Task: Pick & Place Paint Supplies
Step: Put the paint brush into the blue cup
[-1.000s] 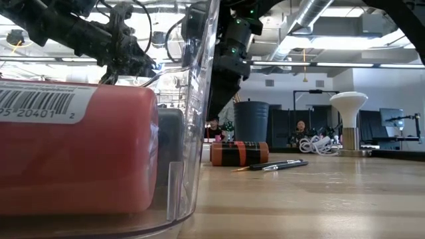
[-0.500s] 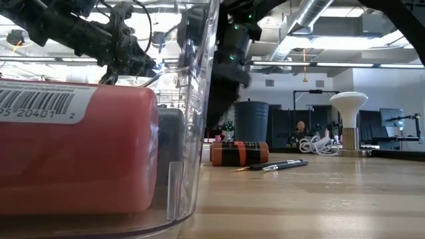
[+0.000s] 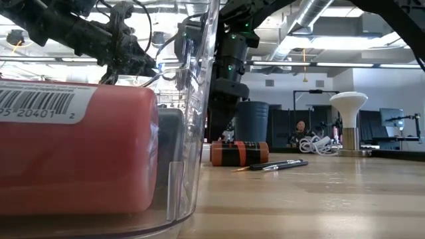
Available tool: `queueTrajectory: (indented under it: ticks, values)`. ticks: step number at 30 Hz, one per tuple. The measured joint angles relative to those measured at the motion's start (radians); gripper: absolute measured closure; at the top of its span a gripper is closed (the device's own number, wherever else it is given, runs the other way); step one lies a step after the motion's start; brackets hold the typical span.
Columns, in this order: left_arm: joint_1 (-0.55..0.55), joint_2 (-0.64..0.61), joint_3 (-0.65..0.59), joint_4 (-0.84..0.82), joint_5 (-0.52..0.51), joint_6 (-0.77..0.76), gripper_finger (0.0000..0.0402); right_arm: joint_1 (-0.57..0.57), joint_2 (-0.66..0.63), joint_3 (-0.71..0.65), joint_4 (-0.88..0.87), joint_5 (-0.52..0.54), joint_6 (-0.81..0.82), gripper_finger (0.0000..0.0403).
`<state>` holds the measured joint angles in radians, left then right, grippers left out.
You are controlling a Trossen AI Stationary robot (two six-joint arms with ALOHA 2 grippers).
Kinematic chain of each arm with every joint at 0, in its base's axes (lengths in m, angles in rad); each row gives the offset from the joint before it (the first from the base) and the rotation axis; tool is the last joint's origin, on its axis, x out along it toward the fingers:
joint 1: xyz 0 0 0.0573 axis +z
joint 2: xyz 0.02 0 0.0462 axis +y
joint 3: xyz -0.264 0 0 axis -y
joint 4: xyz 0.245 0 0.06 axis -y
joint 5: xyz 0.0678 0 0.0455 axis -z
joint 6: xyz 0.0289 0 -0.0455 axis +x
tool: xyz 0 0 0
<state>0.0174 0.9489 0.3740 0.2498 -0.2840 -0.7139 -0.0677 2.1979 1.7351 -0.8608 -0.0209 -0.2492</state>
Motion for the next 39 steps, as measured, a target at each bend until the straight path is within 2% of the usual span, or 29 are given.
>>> queueTrajectory:
  ticks: [27, 39]
  values:
    - [0.001, 0.000, 0.000, -0.002, 0.000, 0.007, 0.0401, -0.007, 0.049, 0.001, -0.033, 0.002, 0.070, 0.0267]
    - [0.001, 0.000, 0.000, -0.002, 0.000, 0.005, 0.0401, -0.009, 0.049, 0.001, -0.022, -0.003, 0.056, 0.0328]
